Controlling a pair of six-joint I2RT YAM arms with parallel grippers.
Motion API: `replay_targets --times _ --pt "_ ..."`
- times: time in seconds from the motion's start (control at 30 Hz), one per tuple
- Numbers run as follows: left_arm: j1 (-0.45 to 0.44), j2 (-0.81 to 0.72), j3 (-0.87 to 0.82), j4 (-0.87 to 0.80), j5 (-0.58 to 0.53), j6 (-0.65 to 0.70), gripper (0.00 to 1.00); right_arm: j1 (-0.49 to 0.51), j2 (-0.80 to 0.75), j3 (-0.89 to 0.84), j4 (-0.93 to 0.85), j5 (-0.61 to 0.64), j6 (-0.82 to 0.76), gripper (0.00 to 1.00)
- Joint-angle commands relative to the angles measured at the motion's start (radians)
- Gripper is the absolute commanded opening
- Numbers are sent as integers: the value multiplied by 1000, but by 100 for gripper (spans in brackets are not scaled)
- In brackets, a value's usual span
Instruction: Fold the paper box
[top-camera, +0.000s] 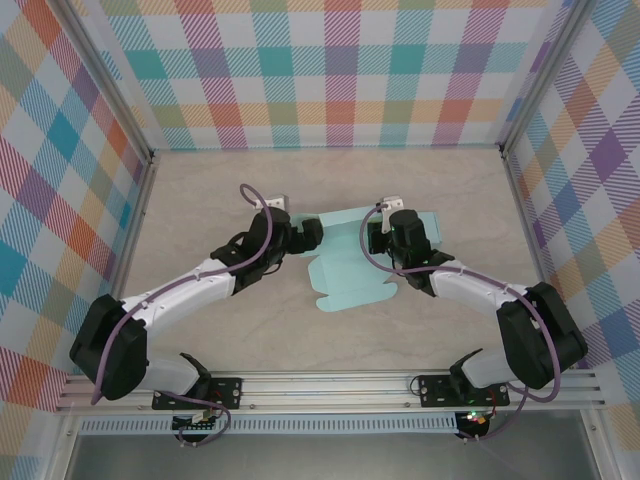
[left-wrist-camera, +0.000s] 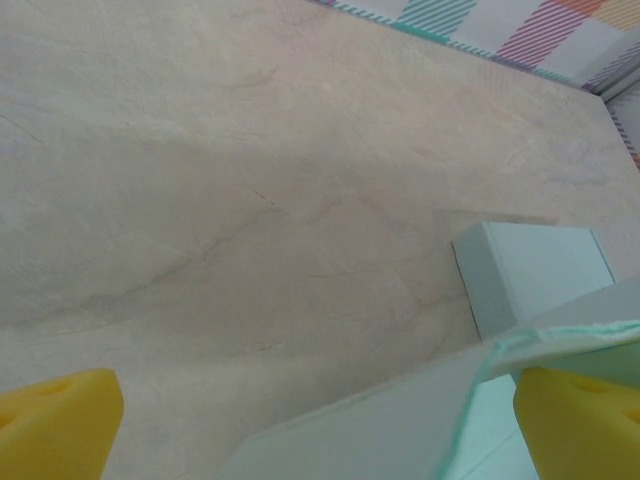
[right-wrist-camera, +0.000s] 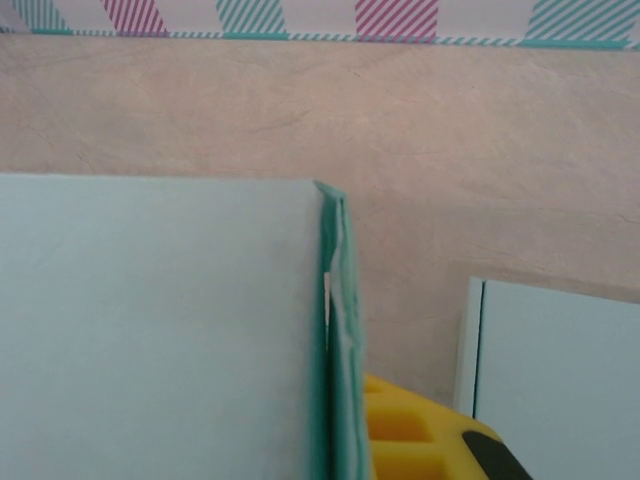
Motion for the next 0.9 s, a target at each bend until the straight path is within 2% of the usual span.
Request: replay_targets --times 0.0,0.13,0.27,0.6,0.73,0.87 --pt "8 12 -2 97 31 -30 100 40 3 11 31 -7 49 0" --pt "8 8 -44 183 54 -60 100 64 5 6 41 34 100 0" --pt "8 -19 -72 166 24 -79 100 63 1 13 32 44 114 0" --pt "8 -270 -289 84 -60 -253 100 63 2 47 -14 70 92 0" --pt "5 -399 -399 81 -40 -337 98 64 10 47 -8 99 99 0" --pt "-15 -434 -454 112 22 -391 93 66 13 49 -5 112 104 0"
